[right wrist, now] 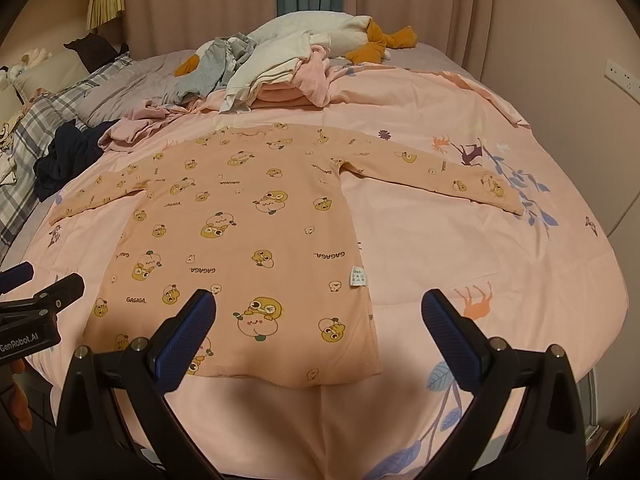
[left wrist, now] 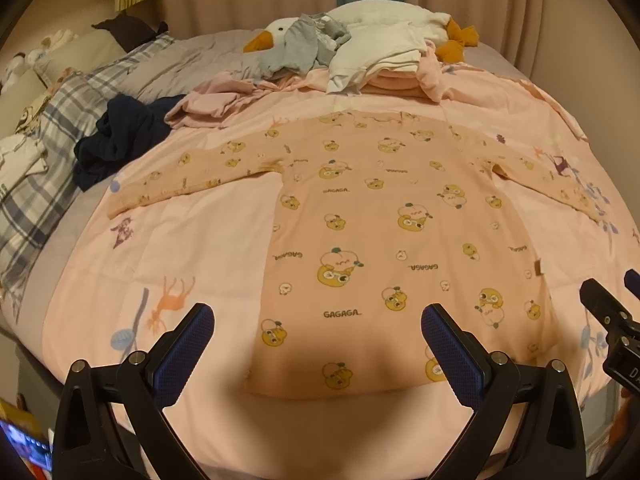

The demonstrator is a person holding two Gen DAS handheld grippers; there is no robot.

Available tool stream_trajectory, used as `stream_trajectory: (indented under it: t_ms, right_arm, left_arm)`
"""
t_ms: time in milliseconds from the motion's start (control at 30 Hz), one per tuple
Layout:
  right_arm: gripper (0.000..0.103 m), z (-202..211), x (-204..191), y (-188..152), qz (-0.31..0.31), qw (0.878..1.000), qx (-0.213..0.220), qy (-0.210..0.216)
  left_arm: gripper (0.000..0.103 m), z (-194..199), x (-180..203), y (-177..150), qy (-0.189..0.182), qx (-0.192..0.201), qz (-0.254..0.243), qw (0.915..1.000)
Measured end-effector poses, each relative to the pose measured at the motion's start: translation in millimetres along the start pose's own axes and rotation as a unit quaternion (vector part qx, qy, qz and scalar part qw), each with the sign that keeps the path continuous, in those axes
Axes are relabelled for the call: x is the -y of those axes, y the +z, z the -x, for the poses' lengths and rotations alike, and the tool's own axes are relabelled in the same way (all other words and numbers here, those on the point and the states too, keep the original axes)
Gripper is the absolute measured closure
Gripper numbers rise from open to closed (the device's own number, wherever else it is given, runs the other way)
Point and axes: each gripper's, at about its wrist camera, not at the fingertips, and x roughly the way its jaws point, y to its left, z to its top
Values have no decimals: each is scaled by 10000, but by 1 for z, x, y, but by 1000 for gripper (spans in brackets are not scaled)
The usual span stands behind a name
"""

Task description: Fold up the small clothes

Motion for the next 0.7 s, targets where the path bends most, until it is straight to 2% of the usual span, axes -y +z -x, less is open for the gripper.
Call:
stream_trajectory:
  t_ms: [700]
  right_arm:
    - [0, -1, -1, -3, 10, 10000, -2, 1]
  left_arm:
    - [0, -1, -1, -2, -13, -19, 9, 10000]
